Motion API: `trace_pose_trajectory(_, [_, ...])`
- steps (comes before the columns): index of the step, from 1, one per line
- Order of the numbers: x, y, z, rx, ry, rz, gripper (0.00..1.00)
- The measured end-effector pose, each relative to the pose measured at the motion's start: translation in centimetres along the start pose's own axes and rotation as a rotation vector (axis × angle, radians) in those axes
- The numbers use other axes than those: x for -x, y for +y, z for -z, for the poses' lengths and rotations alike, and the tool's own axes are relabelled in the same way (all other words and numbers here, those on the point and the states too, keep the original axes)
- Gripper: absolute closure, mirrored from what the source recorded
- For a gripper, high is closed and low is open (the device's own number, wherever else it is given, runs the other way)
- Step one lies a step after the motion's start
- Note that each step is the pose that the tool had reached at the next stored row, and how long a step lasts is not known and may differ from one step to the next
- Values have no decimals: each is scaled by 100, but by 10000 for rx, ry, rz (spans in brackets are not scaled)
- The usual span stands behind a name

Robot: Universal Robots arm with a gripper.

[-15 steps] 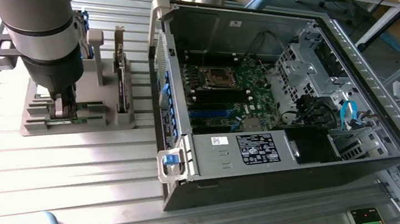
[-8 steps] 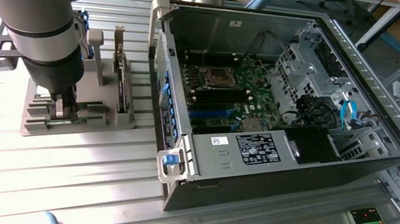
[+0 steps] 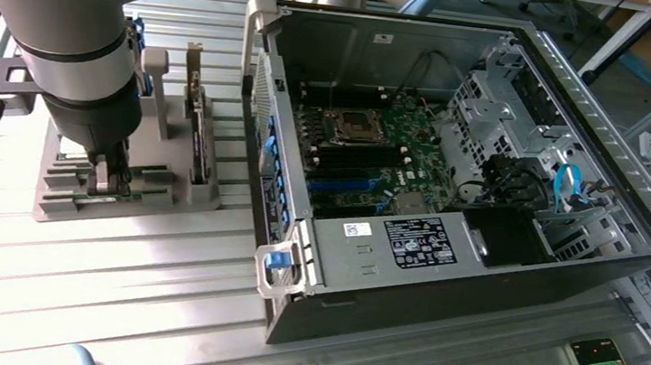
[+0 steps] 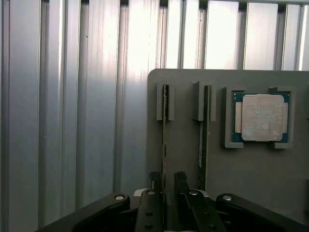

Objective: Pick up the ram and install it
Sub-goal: 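Pick up the ram and move it above insertion slot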

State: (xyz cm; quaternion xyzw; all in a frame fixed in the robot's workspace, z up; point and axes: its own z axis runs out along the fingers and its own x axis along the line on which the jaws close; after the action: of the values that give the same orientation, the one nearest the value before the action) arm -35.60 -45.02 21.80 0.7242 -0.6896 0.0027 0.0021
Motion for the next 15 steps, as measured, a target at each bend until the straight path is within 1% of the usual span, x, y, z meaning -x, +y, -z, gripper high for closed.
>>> trace_pose_trajectory(6, [-10,1,-39,0,0,0,75])
trace_pose_trajectory(11, [-11,-2,-41,-1,0,1,75])
trace_pose_trajectory(15, [-15,-20,-41,-1,-1,1,75])
